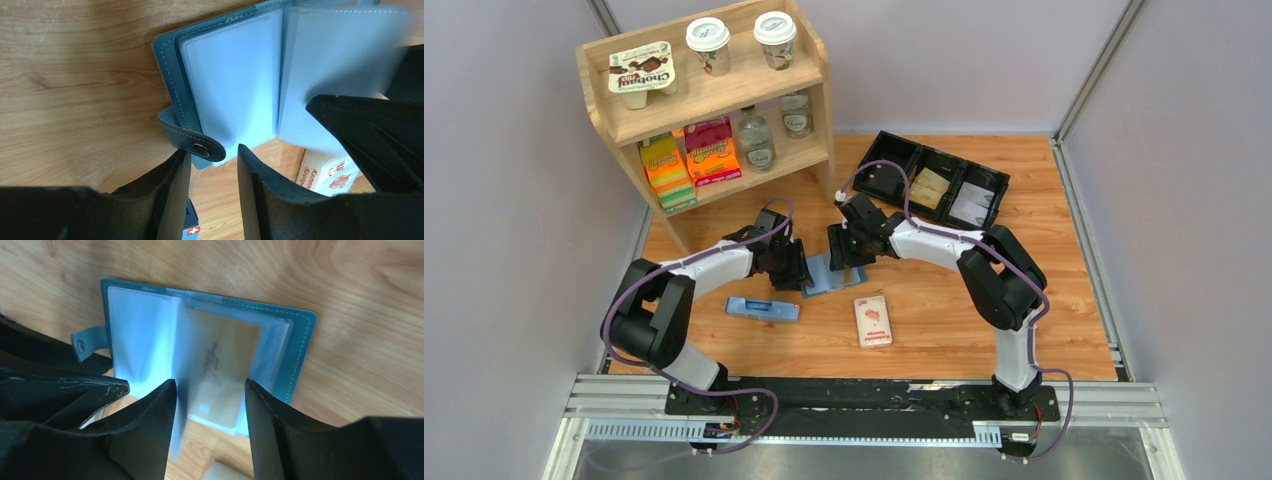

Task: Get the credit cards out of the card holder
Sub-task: Remove the credit card from the card holder.

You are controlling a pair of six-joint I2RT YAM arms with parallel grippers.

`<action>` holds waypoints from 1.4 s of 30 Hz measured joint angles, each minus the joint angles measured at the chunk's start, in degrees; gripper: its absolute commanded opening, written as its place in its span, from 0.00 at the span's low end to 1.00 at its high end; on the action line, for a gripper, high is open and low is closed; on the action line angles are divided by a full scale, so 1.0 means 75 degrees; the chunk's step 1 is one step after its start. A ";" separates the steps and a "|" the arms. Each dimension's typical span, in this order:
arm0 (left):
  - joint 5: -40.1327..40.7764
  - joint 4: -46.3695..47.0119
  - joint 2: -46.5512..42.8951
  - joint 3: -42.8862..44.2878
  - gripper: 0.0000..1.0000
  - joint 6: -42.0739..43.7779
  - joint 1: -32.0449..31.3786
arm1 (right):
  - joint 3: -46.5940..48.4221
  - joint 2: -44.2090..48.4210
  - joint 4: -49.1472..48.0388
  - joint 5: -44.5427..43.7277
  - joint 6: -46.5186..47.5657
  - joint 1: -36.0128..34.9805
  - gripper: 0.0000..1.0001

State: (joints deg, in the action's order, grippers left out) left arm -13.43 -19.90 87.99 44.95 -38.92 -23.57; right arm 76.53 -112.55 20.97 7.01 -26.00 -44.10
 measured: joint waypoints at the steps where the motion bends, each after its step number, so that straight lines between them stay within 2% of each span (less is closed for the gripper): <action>1: 0.0000 0.0000 0.0006 0.0000 0.47 0.0000 -0.0003 | 0.0000 0.0000 -0.0015 0.0099 -0.0003 0.0003 0.51; 16: -0.0099 0.0076 0.0012 -0.0003 0.47 -0.0003 -0.0003 | 0.0003 0.0017 -0.0664 0.2081 -0.0230 -0.0017 0.51; 21: 0.0090 0.0166 -0.0379 -0.0204 0.50 -0.0050 -0.0003 | 0.0111 -0.0166 -0.1035 0.2585 -0.0484 -0.0035 0.51; 28: 0.0883 0.0047 -0.1772 -0.0740 0.55 -0.0291 0.0009 | 0.0213 -0.0816 -0.1128 0.2600 -0.0737 -0.0032 0.49; 35: 0.1250 0.0061 -0.3042 -0.0860 0.57 -0.0478 0.0006 | 0.0420 -0.0784 -0.1107 0.2457 -0.0740 -0.0023 0.48; 39: 0.0880 0.0396 -0.2923 -0.0717 0.56 -0.0629 0.0006 | -0.0017 -0.0268 -0.1253 0.2157 -0.0764 0.0131 0.45; 42: 0.0446 0.0659 -0.2378 -0.0356 0.54 -0.0764 0.0006 | -0.0641 0.0498 -0.1434 0.1888 -0.0816 0.0484 0.43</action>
State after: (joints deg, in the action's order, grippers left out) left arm -10.09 -14.96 70.15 42.28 -44.64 -23.53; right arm 71.72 -108.81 10.22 21.17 -32.12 -40.47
